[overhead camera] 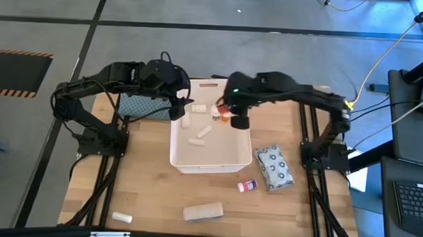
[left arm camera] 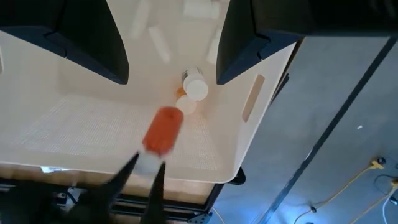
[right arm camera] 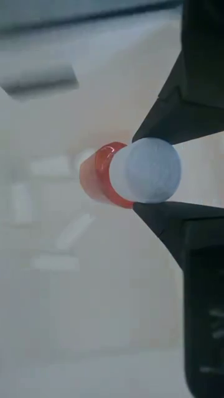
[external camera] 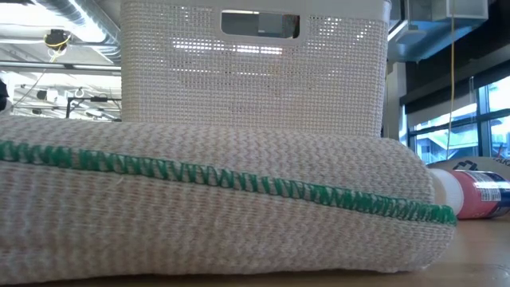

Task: Pick & place medical supplies in basket/bin
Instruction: Put the orange medicine bottle into the white bin

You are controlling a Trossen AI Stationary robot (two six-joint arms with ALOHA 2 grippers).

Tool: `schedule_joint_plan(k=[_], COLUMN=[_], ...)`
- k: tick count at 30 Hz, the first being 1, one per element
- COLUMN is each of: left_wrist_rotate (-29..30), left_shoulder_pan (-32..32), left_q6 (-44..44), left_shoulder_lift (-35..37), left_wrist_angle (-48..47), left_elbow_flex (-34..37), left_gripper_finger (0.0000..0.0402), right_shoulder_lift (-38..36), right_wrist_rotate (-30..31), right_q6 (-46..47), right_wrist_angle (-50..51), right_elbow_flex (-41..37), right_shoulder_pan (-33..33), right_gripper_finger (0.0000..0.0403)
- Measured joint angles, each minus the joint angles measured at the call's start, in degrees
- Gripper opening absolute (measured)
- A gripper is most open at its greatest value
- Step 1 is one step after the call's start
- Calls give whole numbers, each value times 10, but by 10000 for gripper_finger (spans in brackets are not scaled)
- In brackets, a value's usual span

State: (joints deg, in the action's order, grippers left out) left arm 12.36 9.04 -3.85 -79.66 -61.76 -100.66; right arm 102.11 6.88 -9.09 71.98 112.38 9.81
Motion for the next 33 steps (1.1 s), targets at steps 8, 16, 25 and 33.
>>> schedule_joint_plan(k=[8, 16, 25, 33], left_wrist_rotate=[0, 0, 0, 0], left_shoulder_pan=[0, 0, 0, 0], left_q6=[49, 51, 51, 52], left_shoulder_lift=[0, 0, 0, 0], left_wrist_angle=[-1, -3, -3, -3], left_elbow_flex=[0, 0, 0, 0], left_gripper_finger=[235, 235, 235, 235], right_shoulder_lift=[112, 164, 199, 220], right_wrist_rotate=[-6, -7, -31, -31], right_q6=[-25, -34, -34, -38], right_wrist_angle=[54, 15, 3, -2], right_elbow_flex=[0, 0, 0, 0], right_shoulder_pan=[9, 14, 21, 21], right_gripper_finger=[127, 127, 138, 139])
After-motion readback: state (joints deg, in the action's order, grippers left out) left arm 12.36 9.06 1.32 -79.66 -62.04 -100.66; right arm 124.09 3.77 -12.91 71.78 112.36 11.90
